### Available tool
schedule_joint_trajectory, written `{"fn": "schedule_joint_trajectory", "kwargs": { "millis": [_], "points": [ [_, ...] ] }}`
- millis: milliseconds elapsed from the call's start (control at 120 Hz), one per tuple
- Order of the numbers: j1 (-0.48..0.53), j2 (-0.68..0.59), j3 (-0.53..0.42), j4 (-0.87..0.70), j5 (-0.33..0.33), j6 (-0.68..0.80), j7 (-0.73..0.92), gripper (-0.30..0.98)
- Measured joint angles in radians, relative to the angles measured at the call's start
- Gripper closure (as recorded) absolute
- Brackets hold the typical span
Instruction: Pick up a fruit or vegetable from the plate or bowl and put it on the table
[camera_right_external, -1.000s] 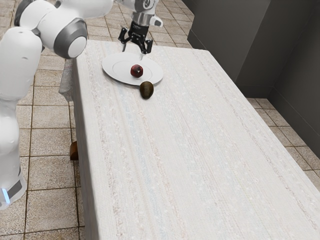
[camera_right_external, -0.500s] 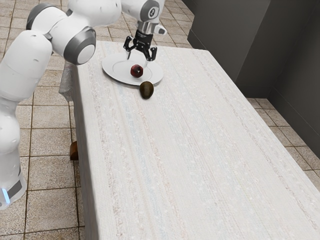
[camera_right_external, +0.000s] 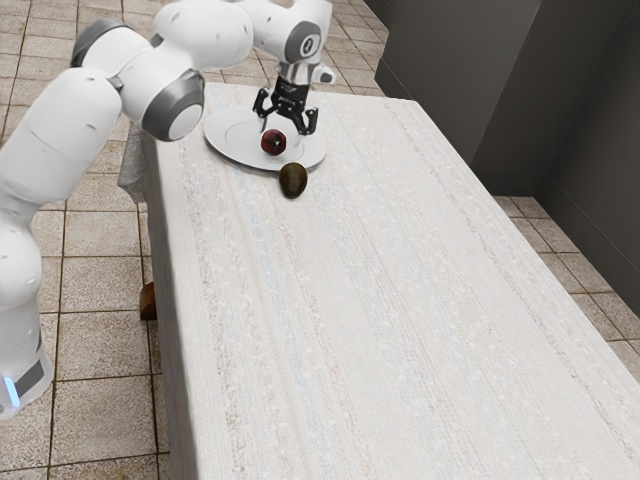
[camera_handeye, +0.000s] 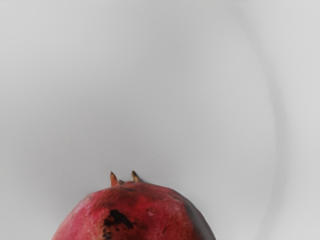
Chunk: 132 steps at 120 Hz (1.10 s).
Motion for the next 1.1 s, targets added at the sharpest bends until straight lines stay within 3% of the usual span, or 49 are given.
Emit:
{"fn": "schedule_joint_trajectory", "kwargs": {
  "millis": [242,375,508,658,808,933,1100],
  "points": [
    [0.014,0.038,-0.014,0.002,-0.014,0.027,-0.003,0.01],
    [0.033,0.057,-0.023,0.002,-0.032,0.036,-0.001,0.2],
    [0.035,0.058,-0.029,0.002,-0.037,0.044,-0.001,0.11],
    [0.033,0.048,-0.031,0.002,-0.039,0.049,0.0,0.33],
    [0.025,0.005,-0.03,0.0,-0.034,0.051,-0.002,0.38],
    [-0.054,-0.055,-0.031,0.0,-0.029,0.052,-0.002,0.37],
    [-0.256,-0.083,-0.033,0.012,-0.028,0.052,-0.002,0.37]
  ]
}}
